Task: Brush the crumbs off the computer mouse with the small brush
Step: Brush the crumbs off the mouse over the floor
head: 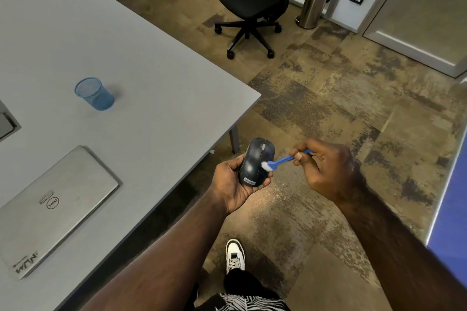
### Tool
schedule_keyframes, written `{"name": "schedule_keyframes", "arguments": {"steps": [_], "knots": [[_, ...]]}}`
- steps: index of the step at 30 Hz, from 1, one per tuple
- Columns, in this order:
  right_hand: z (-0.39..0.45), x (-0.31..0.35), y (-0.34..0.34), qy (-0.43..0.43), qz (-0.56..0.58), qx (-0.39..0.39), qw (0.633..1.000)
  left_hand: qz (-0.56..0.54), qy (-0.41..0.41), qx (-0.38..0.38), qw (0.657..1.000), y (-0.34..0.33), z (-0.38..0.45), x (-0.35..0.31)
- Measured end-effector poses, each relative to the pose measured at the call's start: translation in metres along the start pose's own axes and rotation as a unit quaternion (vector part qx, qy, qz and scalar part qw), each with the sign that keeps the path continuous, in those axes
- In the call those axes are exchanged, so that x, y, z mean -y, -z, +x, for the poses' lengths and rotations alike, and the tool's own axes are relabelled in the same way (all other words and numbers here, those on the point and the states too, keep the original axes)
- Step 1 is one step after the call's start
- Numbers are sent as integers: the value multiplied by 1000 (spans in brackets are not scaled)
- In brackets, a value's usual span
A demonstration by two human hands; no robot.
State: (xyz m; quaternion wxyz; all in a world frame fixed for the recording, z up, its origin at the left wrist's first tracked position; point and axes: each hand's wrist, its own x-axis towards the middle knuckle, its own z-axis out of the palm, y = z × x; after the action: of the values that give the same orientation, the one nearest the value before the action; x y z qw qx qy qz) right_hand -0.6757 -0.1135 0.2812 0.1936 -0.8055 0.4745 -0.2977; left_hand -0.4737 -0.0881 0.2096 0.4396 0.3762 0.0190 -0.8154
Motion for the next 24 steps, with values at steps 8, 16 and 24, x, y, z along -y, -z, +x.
{"name": "schedule_keyframes", "arguments": {"steps": [8, 16, 24], "knots": [[-2, 0, 0, 8, 5, -31, 999, -31, 8, 22, 999, 3, 2, -1], [-4, -2, -5, -8, 6, -62, 998, -36, 10, 35, 999, 3, 2, 0], [0, 3, -8, -35, -26, -87, 995, -32, 20, 17, 999, 4, 2, 1]]}}
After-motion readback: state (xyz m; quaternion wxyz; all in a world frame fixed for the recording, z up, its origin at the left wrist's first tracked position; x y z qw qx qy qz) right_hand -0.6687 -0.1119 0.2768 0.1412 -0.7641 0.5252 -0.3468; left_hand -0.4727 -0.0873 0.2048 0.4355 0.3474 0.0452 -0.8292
